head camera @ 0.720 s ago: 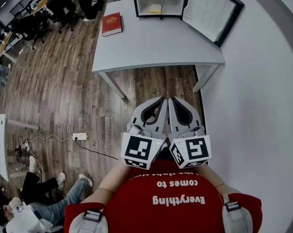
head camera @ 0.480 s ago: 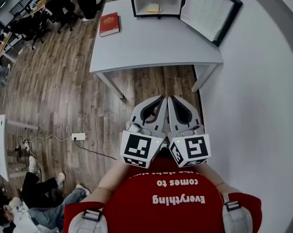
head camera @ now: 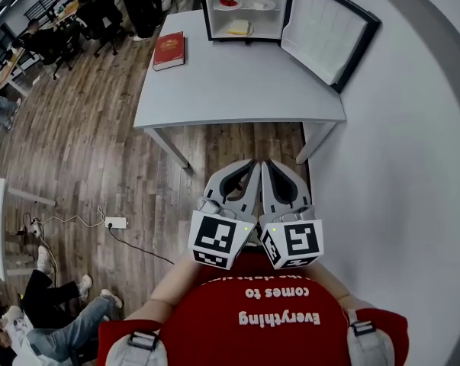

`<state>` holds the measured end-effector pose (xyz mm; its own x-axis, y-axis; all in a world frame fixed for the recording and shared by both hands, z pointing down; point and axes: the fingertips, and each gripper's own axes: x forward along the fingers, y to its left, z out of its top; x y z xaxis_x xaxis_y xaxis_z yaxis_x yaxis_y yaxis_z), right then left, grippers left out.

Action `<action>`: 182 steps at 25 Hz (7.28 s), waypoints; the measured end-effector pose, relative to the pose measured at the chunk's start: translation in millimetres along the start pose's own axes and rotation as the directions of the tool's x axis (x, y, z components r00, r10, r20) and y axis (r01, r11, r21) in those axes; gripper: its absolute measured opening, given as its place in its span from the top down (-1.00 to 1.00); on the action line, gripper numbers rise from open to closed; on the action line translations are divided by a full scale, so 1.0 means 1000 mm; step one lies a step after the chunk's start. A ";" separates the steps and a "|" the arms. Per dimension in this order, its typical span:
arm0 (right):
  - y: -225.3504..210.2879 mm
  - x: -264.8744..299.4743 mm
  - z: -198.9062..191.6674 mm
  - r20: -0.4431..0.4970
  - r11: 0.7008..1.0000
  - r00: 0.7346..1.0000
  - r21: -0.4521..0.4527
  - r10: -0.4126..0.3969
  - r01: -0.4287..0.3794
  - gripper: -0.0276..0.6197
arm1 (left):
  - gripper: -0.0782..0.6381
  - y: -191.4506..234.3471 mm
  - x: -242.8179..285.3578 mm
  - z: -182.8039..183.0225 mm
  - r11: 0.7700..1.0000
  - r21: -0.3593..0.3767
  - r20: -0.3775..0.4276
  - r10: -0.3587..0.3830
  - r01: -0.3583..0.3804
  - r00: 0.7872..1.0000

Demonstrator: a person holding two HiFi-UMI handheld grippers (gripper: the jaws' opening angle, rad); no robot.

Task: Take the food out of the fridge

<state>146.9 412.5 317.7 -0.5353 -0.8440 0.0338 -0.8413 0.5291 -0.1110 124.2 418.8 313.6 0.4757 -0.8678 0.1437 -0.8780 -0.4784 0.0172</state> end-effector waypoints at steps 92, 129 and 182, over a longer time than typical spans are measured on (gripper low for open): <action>-0.353 0.791 -0.285 -0.191 0.082 0.977 0.980 0.090 0.184 0.83 | 0.78 0.512 0.574 -0.205 0.966 -0.253 -0.421 -0.067 -0.046 0.905; -0.211 0.546 -0.199 -0.020 0.167 0.910 0.984 0.415 -0.054 0.84 | 0.78 0.500 0.367 -0.150 0.923 -0.266 -0.315 0.188 -0.277 0.930; -0.102 0.536 -0.380 -0.842 0.616 0.382 0.540 0.382 0.574 0.50 | 0.77 0.533 0.269 -0.236 0.729 -0.404 -0.423 0.386 -0.552 0.820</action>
<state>-83.2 -60.0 724.7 -0.5896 -0.0461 0.8063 -0.7842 -0.2062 -0.5852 -228.6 -37.8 595.4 0.0282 -0.8391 0.5432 -0.9245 0.1847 0.3334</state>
